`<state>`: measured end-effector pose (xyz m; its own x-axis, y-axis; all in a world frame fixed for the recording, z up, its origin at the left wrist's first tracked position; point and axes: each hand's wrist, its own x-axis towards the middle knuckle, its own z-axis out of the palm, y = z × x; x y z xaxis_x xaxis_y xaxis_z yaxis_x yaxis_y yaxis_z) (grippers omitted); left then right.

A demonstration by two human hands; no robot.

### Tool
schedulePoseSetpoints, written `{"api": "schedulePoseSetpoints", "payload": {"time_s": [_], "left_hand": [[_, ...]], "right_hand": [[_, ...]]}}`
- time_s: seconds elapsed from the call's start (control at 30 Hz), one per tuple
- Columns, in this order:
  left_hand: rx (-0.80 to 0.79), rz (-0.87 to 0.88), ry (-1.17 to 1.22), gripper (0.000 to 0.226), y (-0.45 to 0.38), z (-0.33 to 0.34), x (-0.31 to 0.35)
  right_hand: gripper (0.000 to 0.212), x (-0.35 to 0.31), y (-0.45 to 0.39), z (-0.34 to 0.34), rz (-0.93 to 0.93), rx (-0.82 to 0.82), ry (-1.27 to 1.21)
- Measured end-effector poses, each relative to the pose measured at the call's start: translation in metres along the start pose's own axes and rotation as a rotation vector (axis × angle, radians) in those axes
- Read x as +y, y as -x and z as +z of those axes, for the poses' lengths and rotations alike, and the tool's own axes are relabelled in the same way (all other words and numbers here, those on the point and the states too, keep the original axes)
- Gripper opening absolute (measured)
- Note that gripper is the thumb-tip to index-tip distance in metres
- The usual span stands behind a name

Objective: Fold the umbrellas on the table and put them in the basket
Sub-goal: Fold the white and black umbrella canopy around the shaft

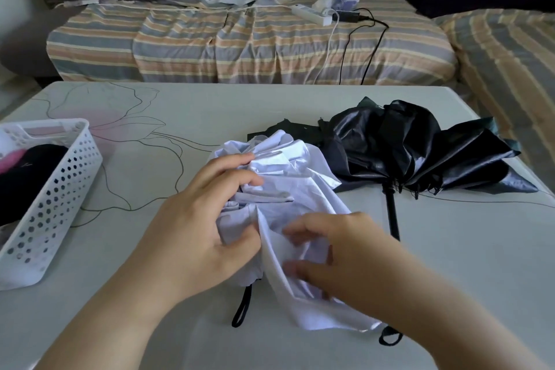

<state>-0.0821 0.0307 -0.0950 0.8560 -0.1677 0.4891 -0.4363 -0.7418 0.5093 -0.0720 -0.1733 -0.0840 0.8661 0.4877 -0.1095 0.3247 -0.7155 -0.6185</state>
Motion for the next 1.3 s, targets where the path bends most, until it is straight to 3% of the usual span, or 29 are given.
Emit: {"api": "schedulePoseSetpoints", "payload": {"time_s": [0.1,0.43,0.57,0.7,0.77,0.87,1.1,1.23,1.3], "left_hand": [[0.027,-0.025,0.010,0.033,-0.001,0.002,0.000],[-0.007,-0.110,0.008,0.044,0.004,0.015,-0.008],[-0.012,-0.074,0.023,0.027,0.004,0.021,-0.009],[0.095,0.014,-0.059,0.027,-0.003,0.017,0.000],[0.150,0.120,-0.183,0.023,-0.006,0.015,0.006],[0.150,0.148,-0.223,0.024,-0.009,0.016,0.009],[-0.047,0.013,0.071,0.051,-0.002,0.008,0.001],[-0.094,0.029,0.098,0.062,-0.001,0.007,0.000],[-0.088,0.021,0.101,0.062,-0.001,0.007,0.001]], "right_hand": [[0.011,0.003,-0.005,0.006,-0.039,0.055,0.177],[0.022,0.023,0.000,-0.012,0.015,-0.011,0.201],[0.046,0.015,0.001,-0.010,0.096,-0.024,0.094],[0.060,0.005,0.004,-0.012,-0.013,0.158,-0.056],[0.050,0.002,0.001,-0.006,-0.067,0.230,-0.044],[0.008,-0.001,-0.009,0.009,-0.171,0.293,-0.007],[0.031,0.007,-0.011,0.004,-0.364,0.172,0.014],[0.037,0.009,-0.004,-0.002,-0.253,0.105,0.004],[0.035,0.006,-0.001,-0.001,-0.194,0.147,-0.041]]}}
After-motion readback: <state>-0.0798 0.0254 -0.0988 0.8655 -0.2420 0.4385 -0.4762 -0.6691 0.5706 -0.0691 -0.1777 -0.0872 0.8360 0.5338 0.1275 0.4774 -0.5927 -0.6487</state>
